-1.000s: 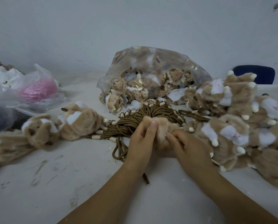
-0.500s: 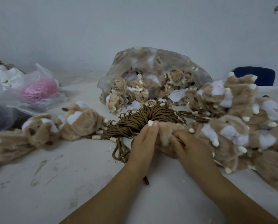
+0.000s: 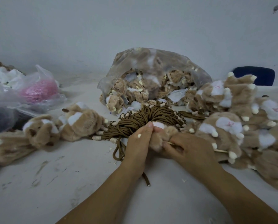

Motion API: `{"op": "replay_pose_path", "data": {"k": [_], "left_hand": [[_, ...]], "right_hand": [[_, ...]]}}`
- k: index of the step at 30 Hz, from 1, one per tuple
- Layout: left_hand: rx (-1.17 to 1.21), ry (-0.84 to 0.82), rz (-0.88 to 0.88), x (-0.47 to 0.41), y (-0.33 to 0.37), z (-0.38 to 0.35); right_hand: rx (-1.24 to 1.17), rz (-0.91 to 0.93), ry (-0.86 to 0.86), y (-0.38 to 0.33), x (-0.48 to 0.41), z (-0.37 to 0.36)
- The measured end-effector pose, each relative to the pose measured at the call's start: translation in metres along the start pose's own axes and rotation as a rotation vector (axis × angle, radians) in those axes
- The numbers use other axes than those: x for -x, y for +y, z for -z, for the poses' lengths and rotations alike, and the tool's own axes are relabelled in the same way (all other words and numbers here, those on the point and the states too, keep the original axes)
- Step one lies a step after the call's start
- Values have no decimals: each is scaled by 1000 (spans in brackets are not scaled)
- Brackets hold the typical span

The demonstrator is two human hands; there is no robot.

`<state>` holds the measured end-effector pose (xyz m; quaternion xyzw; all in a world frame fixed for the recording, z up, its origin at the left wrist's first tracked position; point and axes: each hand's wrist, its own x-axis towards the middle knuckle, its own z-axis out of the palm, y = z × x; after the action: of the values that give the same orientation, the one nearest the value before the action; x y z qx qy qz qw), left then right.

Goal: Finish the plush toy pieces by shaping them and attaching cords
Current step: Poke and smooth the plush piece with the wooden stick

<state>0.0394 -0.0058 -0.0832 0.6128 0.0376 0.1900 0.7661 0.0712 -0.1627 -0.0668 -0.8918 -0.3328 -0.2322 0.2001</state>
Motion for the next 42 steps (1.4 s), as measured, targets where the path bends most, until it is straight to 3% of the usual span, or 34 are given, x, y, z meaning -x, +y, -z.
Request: {"op": "replay_pose_path", "data": {"k": [4,9,17,27,31,37,42], "left_hand": [[43,-37,47,2,0,-4],[43,-70,63,4,-5,-11],[109,122,76,-6,0,0],[109,-111,102,3,-4,-11],[137,-86,106,1,-2,-7],[227,17,156,-7,1,4],[157,-61,205,1,-1,-7]], "right_hand": [[-88,29,28,-9,1,-1],[-177,-131,-24,-12,10,-21],[-123,-137,-65,-8,5,-18],[-187,-97,10,-14,9,-17],[-206,-66,-13,-19,6,-18],[-36,-12,-48,-6,3,-10],[-103,2,-26,-14,3,-12]]}}
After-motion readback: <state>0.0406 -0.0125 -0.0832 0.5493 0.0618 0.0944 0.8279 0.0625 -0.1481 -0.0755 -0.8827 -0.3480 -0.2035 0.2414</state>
